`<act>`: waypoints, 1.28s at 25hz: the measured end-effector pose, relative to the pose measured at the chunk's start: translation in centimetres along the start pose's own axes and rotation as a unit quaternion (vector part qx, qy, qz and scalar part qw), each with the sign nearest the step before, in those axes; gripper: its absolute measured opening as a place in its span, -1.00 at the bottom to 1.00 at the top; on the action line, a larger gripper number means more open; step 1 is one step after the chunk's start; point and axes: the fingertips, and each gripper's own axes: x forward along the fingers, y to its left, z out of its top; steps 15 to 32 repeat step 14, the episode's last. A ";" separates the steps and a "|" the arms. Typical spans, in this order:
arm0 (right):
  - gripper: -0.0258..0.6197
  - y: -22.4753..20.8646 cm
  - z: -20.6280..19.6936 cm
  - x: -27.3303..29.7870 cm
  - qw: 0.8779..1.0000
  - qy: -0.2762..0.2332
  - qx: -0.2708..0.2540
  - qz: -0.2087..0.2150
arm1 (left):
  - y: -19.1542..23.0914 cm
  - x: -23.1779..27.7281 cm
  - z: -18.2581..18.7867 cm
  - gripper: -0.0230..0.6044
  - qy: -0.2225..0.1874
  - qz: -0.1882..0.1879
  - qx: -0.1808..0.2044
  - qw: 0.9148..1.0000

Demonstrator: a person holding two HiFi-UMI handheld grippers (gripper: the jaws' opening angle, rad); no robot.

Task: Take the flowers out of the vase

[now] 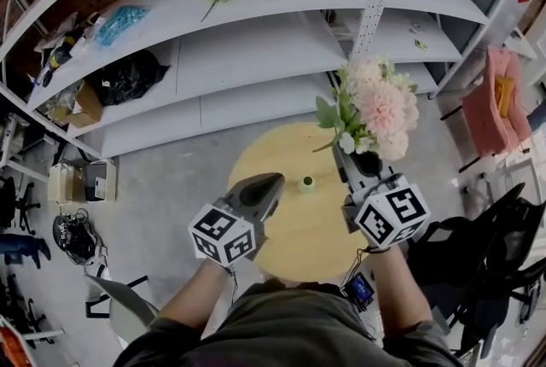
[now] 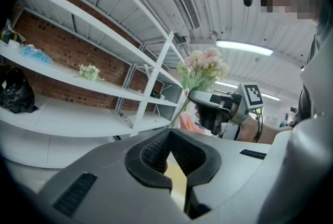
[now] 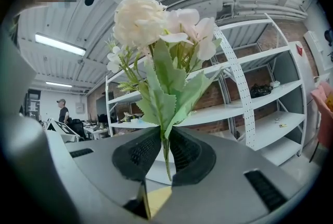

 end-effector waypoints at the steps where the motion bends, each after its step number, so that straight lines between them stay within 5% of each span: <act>1: -0.74 0.0 -0.1 0.0 1.000 0.001 0.001 0.001 | 0.0 0.0 -0.1 -0.90 0.001 0.001 -0.001 1.000; 32: -0.74 -1.1 -1.6 -0.1 1.000 0.019 0.015 0.001 | -0.2 0.7 -1.0 -0.90 0.007 0.006 -0.010 1.000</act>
